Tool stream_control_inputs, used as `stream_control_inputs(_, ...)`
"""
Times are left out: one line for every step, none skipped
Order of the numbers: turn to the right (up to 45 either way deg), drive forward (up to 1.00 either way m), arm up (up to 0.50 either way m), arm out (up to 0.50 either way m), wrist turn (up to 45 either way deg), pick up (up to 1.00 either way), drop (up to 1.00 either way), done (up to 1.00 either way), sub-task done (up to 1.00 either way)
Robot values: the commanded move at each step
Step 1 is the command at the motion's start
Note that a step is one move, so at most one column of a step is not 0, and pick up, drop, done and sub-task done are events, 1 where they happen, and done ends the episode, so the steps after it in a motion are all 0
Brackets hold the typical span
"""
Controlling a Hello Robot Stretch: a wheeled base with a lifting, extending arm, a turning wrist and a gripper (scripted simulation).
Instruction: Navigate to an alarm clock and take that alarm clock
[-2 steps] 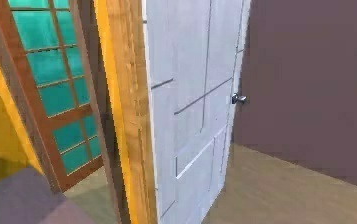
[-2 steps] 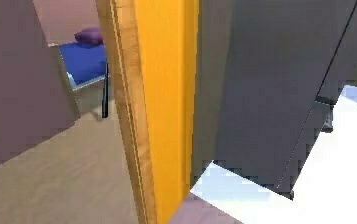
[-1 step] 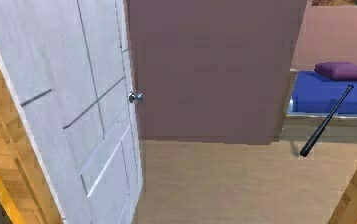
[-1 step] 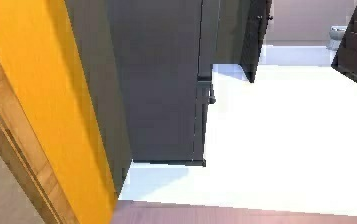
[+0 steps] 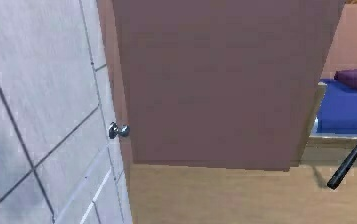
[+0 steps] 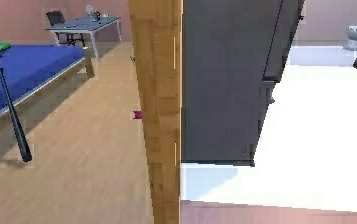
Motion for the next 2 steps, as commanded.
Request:
stream_control_inputs(45.0,0.00,0.00,0.00,0.0,0.00,0.00,0.00,0.00)
stream_control_inputs(9.0,0.00,0.00,0.00,0.0,0.00,0.00,0.00,0.00)
